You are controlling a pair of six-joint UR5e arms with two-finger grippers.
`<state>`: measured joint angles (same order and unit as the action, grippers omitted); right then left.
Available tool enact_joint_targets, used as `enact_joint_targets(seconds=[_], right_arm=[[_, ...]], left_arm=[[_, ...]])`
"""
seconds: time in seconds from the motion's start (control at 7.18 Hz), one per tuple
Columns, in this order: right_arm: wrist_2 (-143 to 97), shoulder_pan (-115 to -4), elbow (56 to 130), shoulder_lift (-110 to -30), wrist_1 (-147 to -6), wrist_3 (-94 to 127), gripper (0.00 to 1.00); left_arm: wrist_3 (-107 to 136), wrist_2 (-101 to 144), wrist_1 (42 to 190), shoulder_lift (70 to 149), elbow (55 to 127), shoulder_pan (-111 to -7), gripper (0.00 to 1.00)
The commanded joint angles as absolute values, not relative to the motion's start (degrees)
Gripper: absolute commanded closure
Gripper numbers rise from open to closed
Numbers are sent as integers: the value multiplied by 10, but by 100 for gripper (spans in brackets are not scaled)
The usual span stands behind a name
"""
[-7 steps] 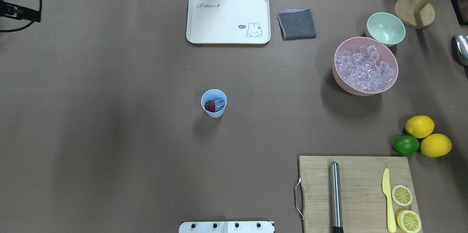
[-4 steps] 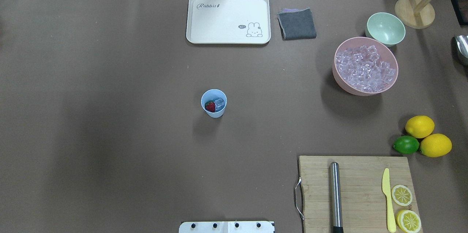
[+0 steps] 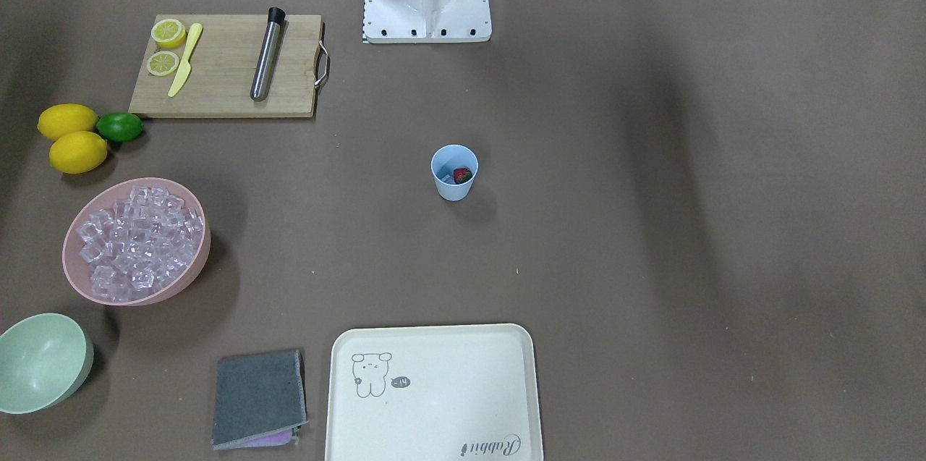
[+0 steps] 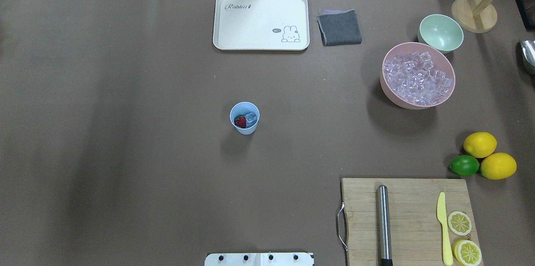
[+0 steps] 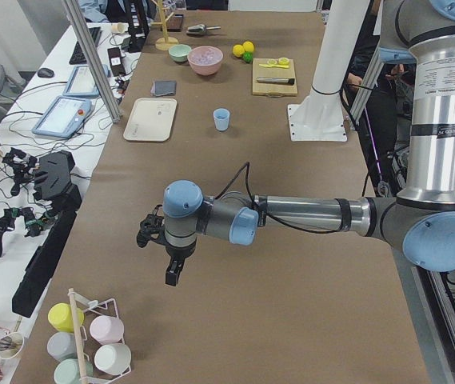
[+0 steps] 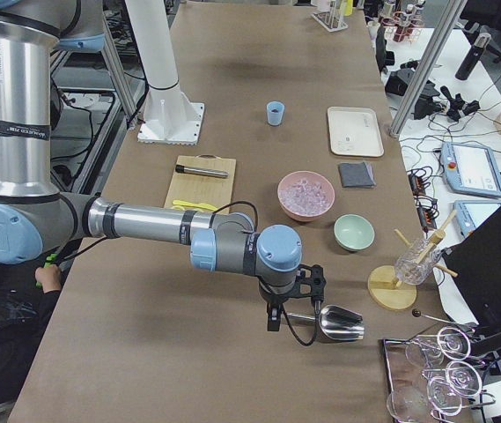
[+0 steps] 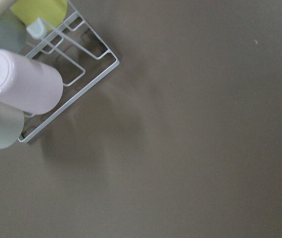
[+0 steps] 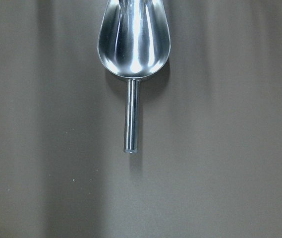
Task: Put ice and strawberries in cup
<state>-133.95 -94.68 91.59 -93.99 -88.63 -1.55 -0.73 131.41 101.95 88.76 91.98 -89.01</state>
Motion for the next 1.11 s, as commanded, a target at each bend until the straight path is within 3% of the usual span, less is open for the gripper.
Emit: enact_joint_targets(seconds=[0.0, 0.98], right_arm=[[-1339, -947, 917, -939, -887, -13, 1], [-1342, -950, 943, -960, -887, -13, 1]], left_arm=[[-9, 1339, 1018, 885, 917, -901, 2], [-9, 1339, 1024, 883, 911, -901, 2]])
